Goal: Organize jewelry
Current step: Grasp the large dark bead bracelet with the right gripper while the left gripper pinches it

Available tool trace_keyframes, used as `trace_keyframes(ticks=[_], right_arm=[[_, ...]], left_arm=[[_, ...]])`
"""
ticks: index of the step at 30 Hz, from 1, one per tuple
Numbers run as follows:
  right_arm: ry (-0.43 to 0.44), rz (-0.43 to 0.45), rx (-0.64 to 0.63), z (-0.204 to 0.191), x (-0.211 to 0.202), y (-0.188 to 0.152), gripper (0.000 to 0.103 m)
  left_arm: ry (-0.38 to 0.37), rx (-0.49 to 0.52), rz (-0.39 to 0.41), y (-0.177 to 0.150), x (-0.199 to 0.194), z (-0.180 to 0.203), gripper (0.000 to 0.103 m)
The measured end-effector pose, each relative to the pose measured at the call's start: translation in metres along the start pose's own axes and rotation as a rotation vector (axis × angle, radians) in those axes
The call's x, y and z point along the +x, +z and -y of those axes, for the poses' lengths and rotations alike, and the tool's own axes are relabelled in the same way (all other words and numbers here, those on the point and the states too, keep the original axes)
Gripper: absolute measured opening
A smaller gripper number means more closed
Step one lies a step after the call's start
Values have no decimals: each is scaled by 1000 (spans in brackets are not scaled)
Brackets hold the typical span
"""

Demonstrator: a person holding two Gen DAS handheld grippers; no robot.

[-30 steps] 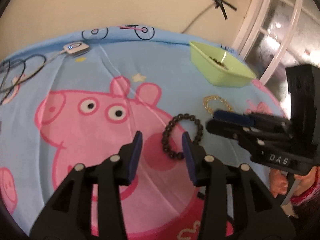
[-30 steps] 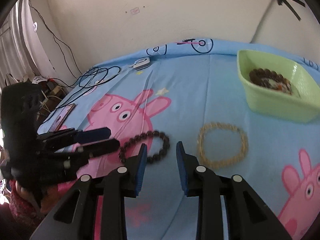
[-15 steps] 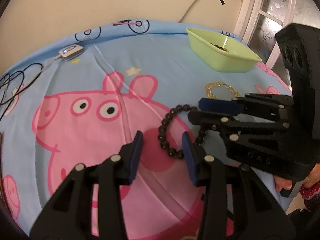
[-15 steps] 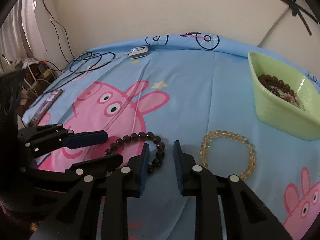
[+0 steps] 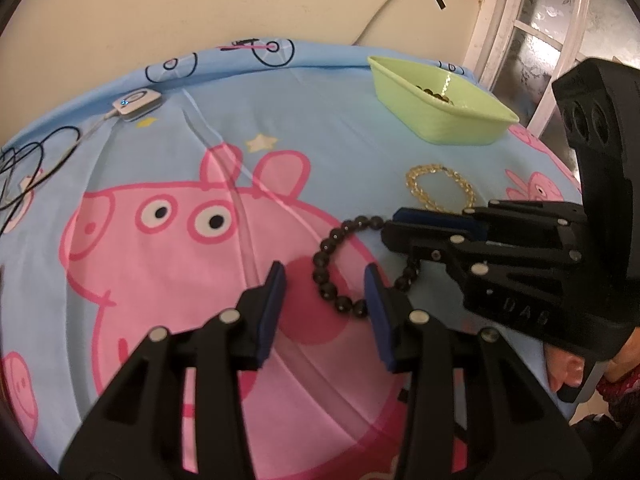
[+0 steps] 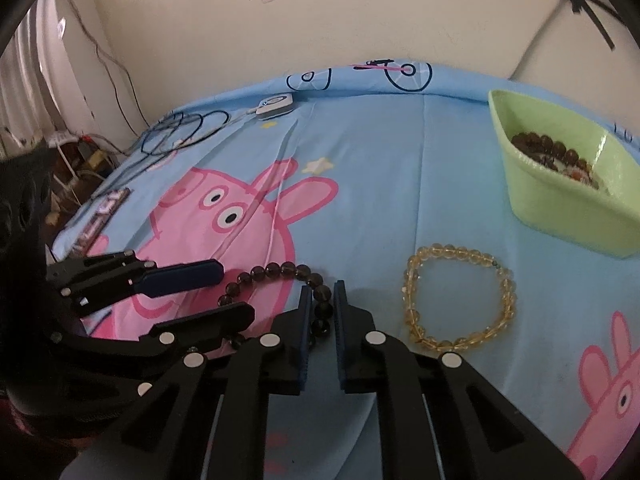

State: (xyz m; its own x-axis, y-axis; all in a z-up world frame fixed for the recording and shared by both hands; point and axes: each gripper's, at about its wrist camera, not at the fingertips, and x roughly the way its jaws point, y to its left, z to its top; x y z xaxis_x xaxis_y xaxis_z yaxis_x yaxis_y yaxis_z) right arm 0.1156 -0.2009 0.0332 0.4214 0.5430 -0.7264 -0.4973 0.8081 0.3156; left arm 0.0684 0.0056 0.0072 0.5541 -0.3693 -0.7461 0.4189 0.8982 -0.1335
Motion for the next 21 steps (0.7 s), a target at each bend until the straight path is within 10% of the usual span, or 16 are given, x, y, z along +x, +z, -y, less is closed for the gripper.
trace_keyframes(ticks=[21], right_arm=[[33,5,40,3,-1,-1,0]], left_arm=[[-4,-5,24,-1,-3,-4,48]])
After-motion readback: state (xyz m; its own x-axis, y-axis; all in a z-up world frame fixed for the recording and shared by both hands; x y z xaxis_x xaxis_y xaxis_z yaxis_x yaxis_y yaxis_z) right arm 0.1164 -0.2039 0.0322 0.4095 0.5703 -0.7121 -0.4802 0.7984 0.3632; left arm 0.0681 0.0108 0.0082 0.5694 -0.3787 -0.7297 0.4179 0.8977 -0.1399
